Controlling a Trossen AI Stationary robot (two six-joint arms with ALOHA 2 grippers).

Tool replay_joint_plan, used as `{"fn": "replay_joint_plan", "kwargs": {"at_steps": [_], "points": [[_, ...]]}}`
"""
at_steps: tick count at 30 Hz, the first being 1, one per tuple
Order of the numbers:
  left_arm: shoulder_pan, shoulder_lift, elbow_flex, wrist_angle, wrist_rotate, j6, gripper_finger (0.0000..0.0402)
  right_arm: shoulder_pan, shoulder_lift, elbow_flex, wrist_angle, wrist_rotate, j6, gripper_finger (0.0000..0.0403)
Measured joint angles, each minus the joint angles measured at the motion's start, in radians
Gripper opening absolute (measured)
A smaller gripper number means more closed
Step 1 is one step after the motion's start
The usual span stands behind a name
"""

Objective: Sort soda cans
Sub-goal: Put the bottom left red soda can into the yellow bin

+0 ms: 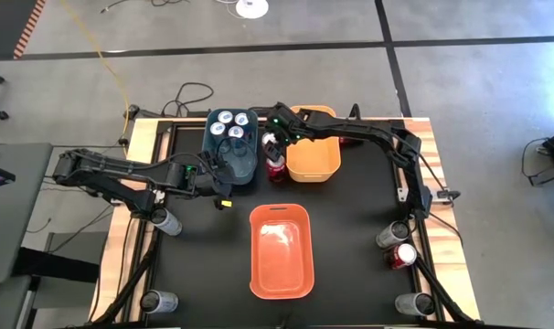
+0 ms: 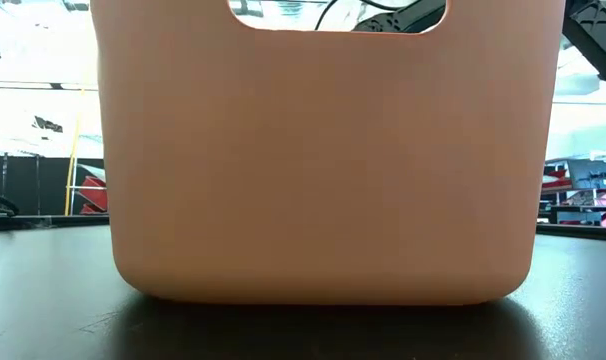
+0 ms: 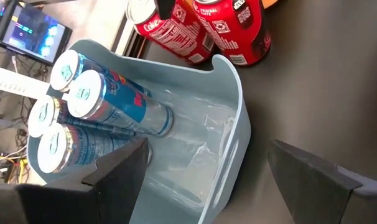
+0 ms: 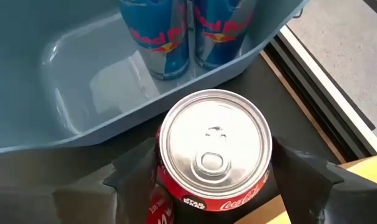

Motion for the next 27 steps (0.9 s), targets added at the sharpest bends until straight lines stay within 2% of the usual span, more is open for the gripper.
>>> {"fn": "replay_joint_plan", "kwargs": {"at_steps": [14,20,27], "points": [[0.000,0.000,0.000,0.000,0.000,0.000,0.0325,0.000,-0.094,-0.007,-0.030,-0.005,-0.024,0.0195],[0.000,0.000,0.000,-0.001,0.000,-0.003,0.0325,-0.002,-0.116,-0.007,-0.070,0.009,-0.025,0.0187],[0.000,0.000,0.000,0.000,0.000,-0.003,0.0325,-0.017,-0.219,-0.003,-0.102,0.049,-0.033,0.0164]]}}
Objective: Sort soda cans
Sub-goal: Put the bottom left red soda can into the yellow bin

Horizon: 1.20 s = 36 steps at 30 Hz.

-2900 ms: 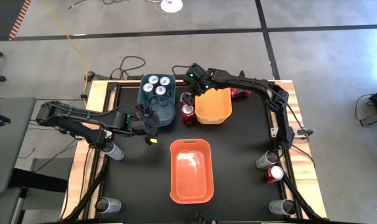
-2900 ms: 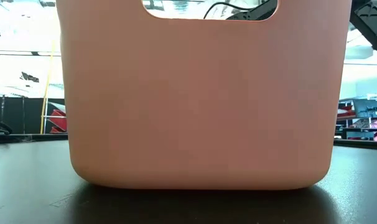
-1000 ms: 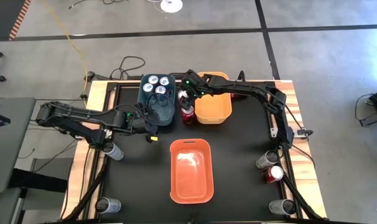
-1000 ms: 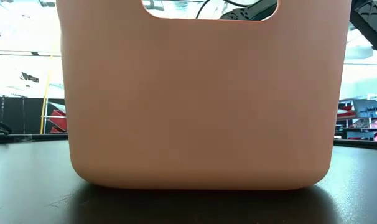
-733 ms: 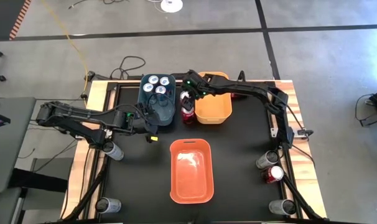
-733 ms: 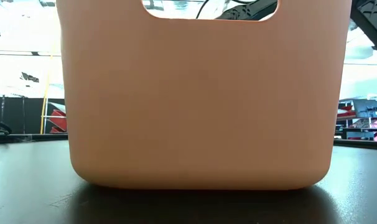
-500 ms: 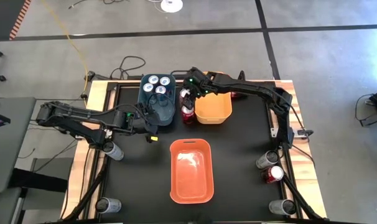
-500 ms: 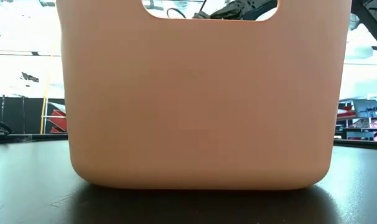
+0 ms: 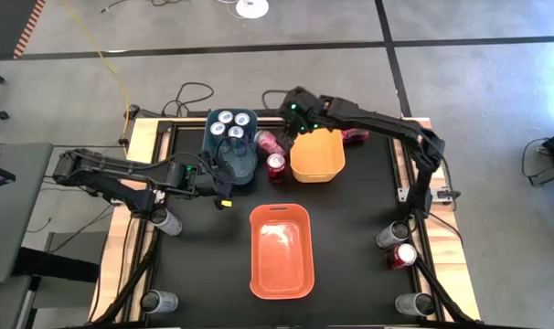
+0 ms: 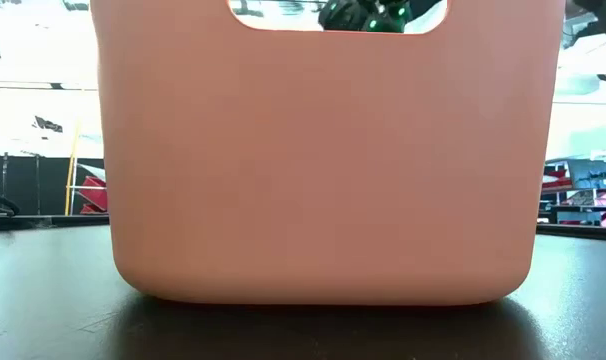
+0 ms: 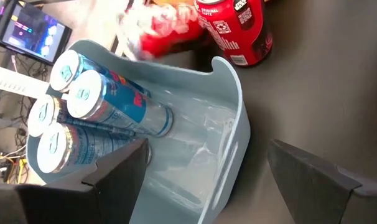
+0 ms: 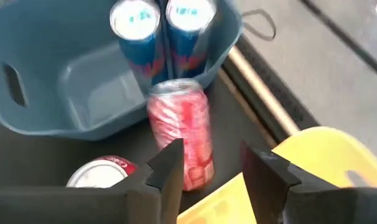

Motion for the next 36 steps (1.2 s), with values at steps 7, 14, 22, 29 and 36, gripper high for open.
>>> {"fn": "replay_joint_plan", "kwargs": {"at_steps": [7,14,22,29,36], "points": [[0.000,0.000,0.000,0.001,0.000,-0.006,0.0325,0.002,-0.058,0.001,-0.022,-0.043,-0.038,0.0100],[0.000,0.000,0.000,0.003,0.000,-0.014,0.0325,-0.011,0.037,0.001,0.060,-0.046,-0.044,0.0126],[0.000,0.000,0.000,-0.008,0.000,-0.015,0.0325,-0.003,0.136,-0.001,-0.055,-0.130,-0.024,0.0232],[0.000,0.000,0.000,-0.023,0.001,-0.015,0.0325,0.026,0.085,0.000,-0.054,-0.265,-0.024,0.0284],[0.000,0.000,0.000,-0.026,0.003,-0.028,0.0325,0.077,0.097,-0.001,-0.069,-0.267,-0.042,0.0292]]}}
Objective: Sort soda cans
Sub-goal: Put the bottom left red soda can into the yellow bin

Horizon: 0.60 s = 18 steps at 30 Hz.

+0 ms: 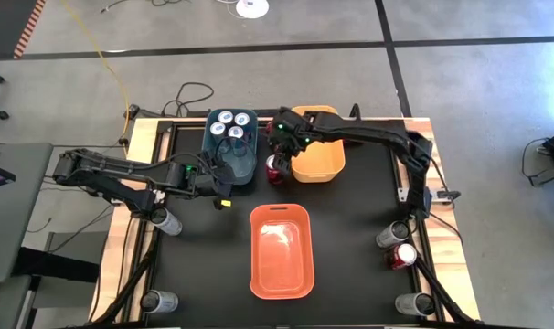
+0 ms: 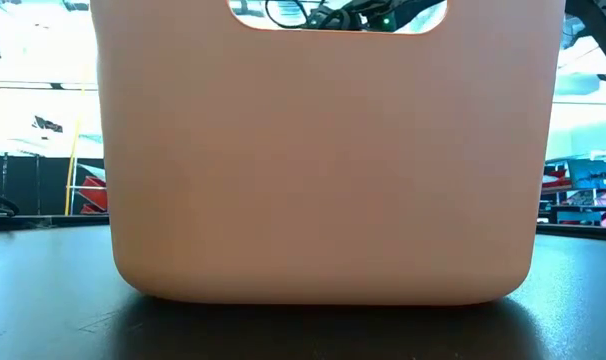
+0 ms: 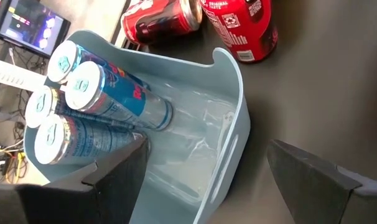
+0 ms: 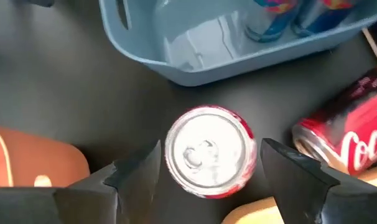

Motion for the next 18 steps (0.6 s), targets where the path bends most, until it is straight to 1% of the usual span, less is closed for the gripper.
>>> {"fn": "replay_joint_plan", "kwargs": {"at_steps": [4,8,11,15,18], "points": [[0.000,0.000,0.000,-0.001,0.000,-0.012,0.0325,0.020,0.006,0.000,0.000,0.002,-0.009,0.0292],[0.000,0.000,0.000,-0.001,0.000,-0.022,0.0325,0.028,0.005,0.000,0.001,0.048,-0.013,0.0292],[0.000,0.000,0.000,-0.001,0.000,-0.025,0.0325,0.030,0.006,0.000,-0.001,0.055,-0.024,0.0292],[0.000,0.000,0.000,-0.001,0.000,-0.029,0.0325,0.036,0.020,0.000,0.001,0.060,-0.072,0.0292],[0.000,0.000,0.000,-0.001,0.000,-0.032,0.0325,0.038,0.036,0.001,0.035,0.073,-0.073,0.0292]]}}
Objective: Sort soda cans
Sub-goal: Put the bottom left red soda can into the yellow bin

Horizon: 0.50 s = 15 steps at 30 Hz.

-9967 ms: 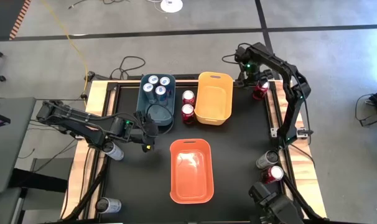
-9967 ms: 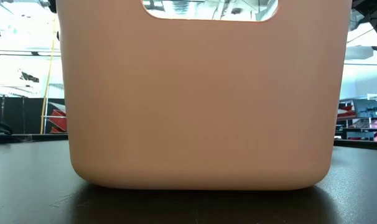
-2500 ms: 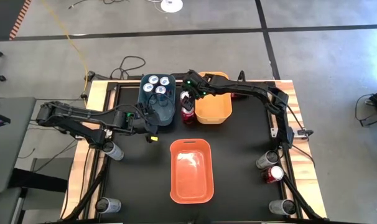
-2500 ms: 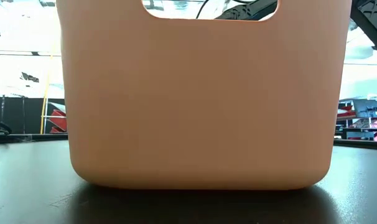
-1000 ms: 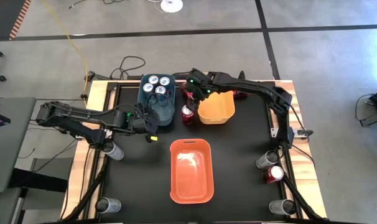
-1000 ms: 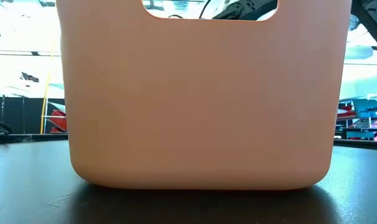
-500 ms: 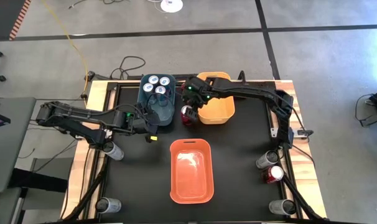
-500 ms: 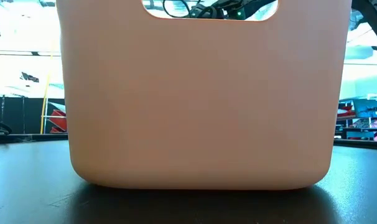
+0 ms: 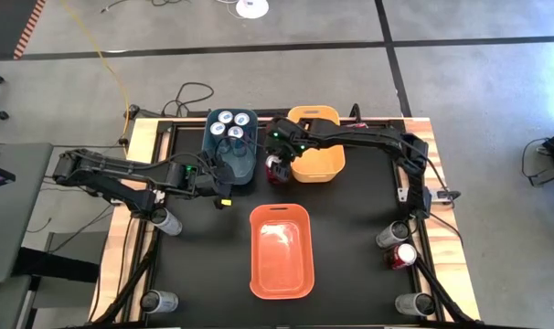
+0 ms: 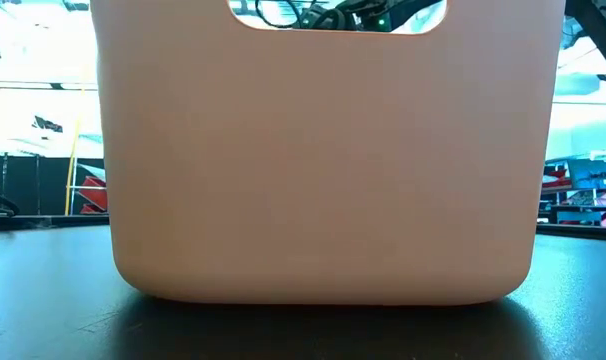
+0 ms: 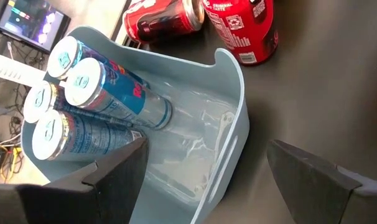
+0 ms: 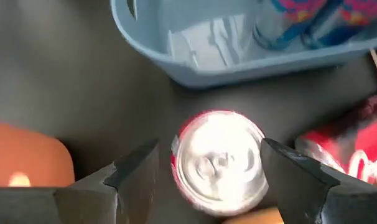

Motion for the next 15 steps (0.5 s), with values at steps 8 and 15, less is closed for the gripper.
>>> {"fn": "replay_joint_plan", "kwargs": {"at_steps": [8,15], "points": [[0.000,0.000,0.000,0.001,0.000,0.000,0.0325,0.002,0.018,0.001,0.010,0.005,-0.010,0.0292],[0.000,0.000,0.000,0.001,0.000,0.000,0.0325,0.002,0.018,0.001,0.009,0.007,0.016,0.0293]]}}
